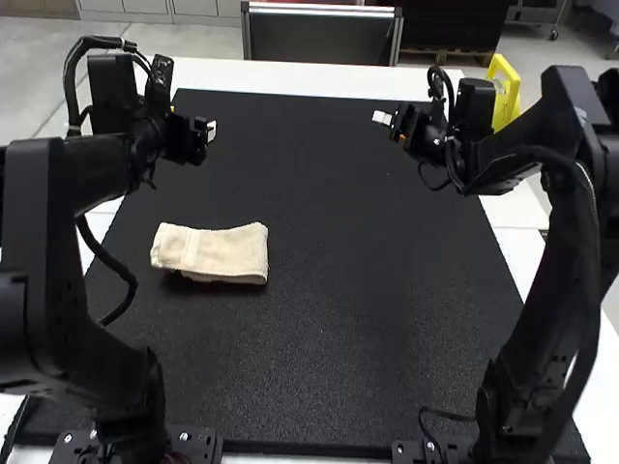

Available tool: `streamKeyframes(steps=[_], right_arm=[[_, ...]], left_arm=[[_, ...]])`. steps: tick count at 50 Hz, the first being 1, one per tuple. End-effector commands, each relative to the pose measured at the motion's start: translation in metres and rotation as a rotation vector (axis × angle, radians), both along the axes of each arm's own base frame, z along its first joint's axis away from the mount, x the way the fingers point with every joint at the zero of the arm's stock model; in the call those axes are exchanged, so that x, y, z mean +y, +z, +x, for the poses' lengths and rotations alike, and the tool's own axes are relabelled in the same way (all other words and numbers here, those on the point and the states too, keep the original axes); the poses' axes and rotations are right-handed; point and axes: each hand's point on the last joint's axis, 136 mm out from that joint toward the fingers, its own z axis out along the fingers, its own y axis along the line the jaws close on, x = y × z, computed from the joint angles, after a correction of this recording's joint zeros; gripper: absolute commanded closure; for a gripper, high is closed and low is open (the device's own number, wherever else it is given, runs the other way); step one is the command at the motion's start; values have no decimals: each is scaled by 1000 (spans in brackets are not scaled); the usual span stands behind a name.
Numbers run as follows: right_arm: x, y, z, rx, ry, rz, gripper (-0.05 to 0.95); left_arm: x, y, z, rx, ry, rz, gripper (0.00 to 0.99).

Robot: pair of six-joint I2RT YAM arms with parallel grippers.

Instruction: Fold the towel.

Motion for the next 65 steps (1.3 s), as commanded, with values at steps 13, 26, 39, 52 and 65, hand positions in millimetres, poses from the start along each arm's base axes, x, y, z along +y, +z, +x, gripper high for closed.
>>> streamKeyframes(steps=[13,26,39,52,65], right_arm=[[-81,30,-46,-199,-279,-147,-10],[-101,41,-96,-303,-357,-157,-8],[-118,49,-132,-386,-431,-179,-8],[-123,59,-177,-494,-483,-194,-8],[-110,82,-229,-702,-490,-205,-2]], left_arm=[[42,-2,-39,-87,369,48,25],[41,15,-80,-271,444,126,25],[37,28,-120,-438,454,142,25],[28,44,-159,-624,438,190,25],[21,38,-155,-644,390,192,25]])
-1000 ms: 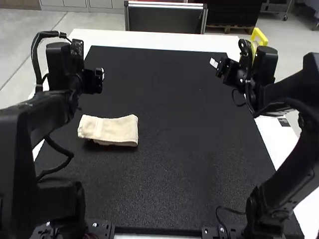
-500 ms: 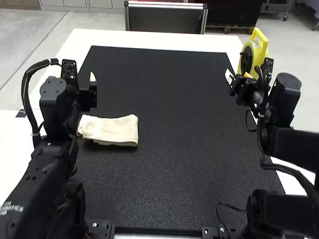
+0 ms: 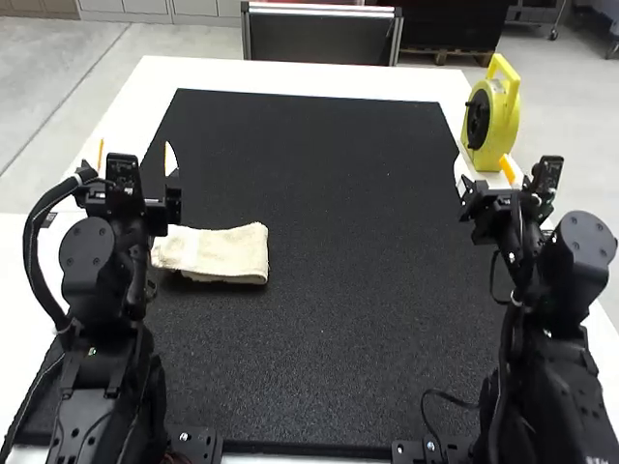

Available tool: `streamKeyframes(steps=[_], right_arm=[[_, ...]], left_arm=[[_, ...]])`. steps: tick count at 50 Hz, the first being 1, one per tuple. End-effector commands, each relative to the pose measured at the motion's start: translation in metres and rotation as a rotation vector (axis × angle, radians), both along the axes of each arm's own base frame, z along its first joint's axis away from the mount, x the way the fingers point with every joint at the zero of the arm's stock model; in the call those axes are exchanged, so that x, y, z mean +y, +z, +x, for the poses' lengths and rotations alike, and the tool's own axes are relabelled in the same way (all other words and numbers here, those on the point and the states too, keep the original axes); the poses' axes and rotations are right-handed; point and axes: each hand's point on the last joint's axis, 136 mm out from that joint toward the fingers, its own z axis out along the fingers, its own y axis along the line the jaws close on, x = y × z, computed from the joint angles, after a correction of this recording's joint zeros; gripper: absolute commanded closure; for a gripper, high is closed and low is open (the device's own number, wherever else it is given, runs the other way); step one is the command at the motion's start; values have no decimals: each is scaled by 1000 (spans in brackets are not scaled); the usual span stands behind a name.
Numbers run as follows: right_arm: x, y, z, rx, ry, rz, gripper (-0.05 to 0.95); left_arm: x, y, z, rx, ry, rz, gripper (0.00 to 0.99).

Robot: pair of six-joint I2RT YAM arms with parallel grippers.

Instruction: Fold the towel.

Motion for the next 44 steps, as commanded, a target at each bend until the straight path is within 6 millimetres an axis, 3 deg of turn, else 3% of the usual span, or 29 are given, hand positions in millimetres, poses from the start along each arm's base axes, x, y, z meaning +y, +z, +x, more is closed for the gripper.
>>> streamKeyframes(steps=[1,5,11,19,22,29,44], right_arm=[[3,26,-26,-154,-17,-56,3],[8,25,-36,-198,-4,-84,15],[-3,5,-26,-122,-56,-119,2],[-15,-38,-14,51,-101,-153,-8],[-19,-50,-12,99,-116,-158,-8],[-20,-101,-11,278,-112,-260,-8],[-7,-118,-16,309,-31,-373,-8]], left_arm=[[-6,4,-1,-23,-25,28,25],[-11,-8,4,21,-65,12,25],[-15,-25,10,86,-110,-48,25],[-14,-39,13,141,-110,-54,25],[-13,-51,14,191,-104,-62,25],[-15,-79,17,300,-119,-90,25],[-18,-84,18,315,-135,-111,26]])
